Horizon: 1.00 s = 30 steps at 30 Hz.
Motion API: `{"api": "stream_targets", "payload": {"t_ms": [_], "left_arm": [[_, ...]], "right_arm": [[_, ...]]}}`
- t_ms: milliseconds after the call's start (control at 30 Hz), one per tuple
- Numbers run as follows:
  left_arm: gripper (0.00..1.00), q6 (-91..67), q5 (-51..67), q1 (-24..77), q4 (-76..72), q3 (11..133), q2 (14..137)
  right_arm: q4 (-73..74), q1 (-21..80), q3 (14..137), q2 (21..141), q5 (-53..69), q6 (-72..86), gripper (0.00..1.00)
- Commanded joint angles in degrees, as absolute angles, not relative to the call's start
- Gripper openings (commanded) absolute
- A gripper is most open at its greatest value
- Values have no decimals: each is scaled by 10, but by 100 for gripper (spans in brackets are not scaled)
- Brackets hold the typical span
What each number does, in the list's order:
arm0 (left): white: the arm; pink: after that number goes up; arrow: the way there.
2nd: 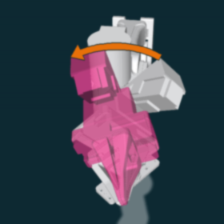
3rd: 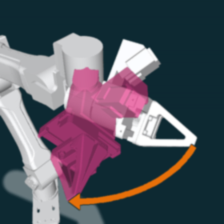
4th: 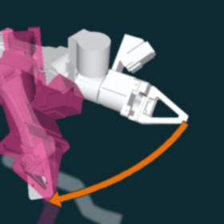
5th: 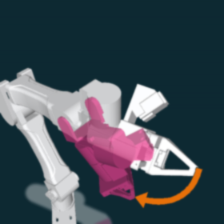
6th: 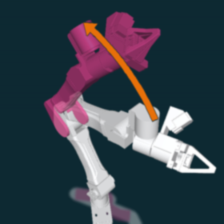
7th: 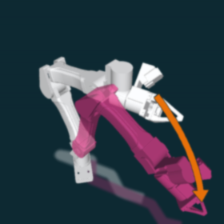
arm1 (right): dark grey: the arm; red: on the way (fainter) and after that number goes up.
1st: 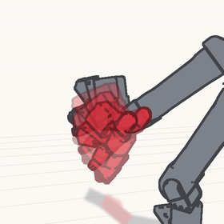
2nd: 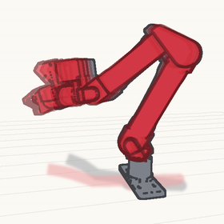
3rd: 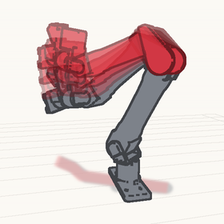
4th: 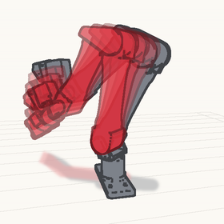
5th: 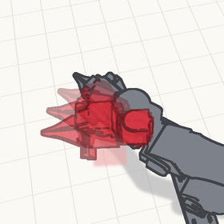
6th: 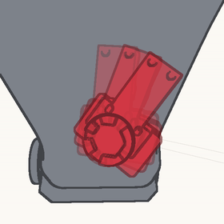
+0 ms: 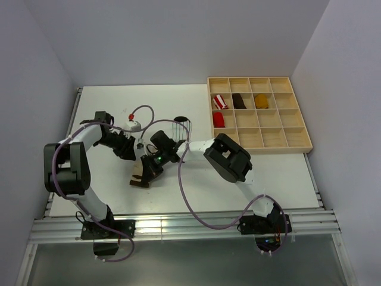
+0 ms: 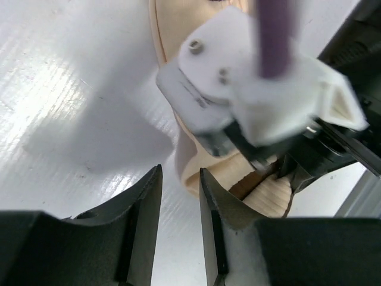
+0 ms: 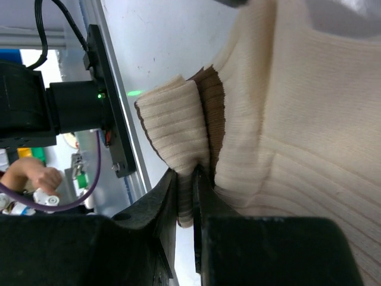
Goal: Roll the socks
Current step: Roll the sock at the center of the board.
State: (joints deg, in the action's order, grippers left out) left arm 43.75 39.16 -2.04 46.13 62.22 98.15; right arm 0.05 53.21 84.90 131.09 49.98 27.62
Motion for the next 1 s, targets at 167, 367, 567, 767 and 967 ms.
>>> {"api": "stream_targets", "payload": {"t_ms": [167, 367, 567, 767, 967], "left_arm": [[41, 507, 449, -37, 470, 585, 890], [46, 661, 441, -34, 620, 591, 917], [49, 683, 403, -17, 591, 539, 896], [48, 660, 390, 28, 554, 495, 861], [48, 657, 404, 38, 555, 504, 859]], "right_arm": [[142, 523, 861, 1366, 475, 265, 3], [148, 513, 874, 1377, 484, 272, 3], [148, 512, 899, 1396, 497, 290, 3], [157, 512, 918, 1411, 497, 292, 3], [156, 510, 914, 1412, 495, 290, 2]]}}
